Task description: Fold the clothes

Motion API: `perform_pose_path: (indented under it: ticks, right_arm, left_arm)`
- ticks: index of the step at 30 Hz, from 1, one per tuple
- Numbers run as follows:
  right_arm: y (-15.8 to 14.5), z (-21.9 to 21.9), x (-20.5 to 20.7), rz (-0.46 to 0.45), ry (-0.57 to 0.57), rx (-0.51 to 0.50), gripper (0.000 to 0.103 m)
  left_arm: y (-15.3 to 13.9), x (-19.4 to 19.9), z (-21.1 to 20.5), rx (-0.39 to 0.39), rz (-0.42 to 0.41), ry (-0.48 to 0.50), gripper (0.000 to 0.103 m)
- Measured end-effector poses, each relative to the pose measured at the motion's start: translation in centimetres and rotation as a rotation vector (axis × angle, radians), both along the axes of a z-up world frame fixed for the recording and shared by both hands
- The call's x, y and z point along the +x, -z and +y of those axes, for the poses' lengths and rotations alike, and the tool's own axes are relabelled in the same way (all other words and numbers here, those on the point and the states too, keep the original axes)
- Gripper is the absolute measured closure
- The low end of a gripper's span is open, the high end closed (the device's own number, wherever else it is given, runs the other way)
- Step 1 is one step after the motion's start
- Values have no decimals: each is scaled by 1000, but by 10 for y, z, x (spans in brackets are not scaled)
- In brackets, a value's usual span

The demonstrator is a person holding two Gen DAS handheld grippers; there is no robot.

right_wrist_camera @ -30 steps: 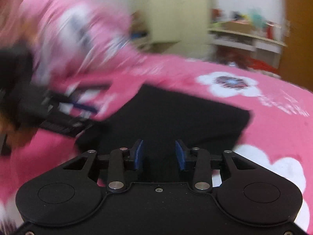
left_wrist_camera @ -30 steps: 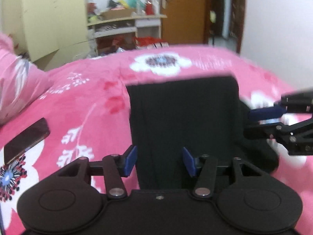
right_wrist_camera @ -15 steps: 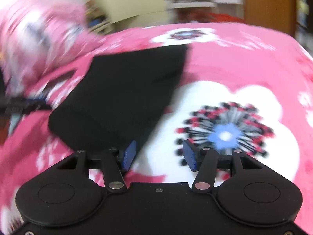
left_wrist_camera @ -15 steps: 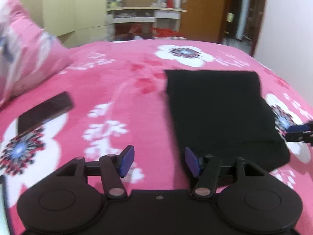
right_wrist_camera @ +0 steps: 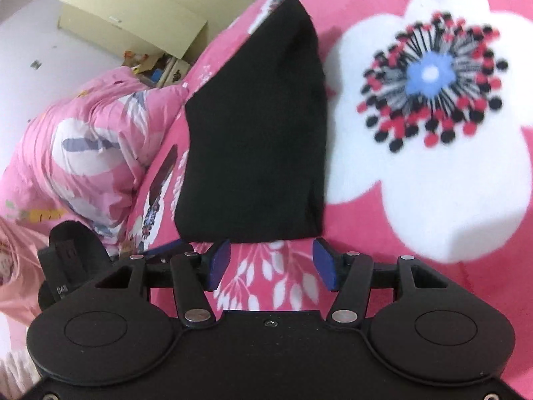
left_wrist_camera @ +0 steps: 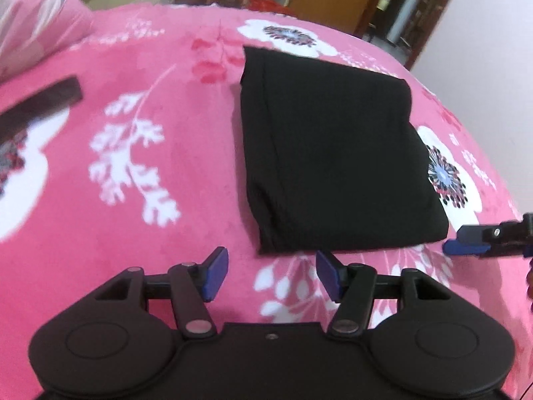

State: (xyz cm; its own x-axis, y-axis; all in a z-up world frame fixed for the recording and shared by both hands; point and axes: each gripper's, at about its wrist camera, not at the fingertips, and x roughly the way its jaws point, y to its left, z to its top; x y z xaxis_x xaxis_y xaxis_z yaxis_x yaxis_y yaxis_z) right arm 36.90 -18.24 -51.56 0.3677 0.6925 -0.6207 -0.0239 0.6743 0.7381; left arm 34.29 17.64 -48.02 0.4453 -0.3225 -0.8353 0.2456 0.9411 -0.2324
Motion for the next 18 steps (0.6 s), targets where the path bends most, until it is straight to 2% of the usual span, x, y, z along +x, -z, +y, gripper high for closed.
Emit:
perform_pose_path:
  ticks: [4, 7, 9, 18]
  right_arm:
    - [12, 4, 10, 0, 9, 23, 48]
    - [13, 2, 16, 8, 23, 63, 48]
    - [14, 1, 18, 13, 27, 83, 46]
    - [24, 1, 30, 30, 52, 186, 46]
  left_arm:
    - [5, 2, -11, -27, -17, -35, 38]
    - [4, 6, -13, -68, -10, -43, 38]
    - [2, 11, -11, -144, 13, -50, 38]
    - [6, 31, -7, -227, 62, -66, 38]
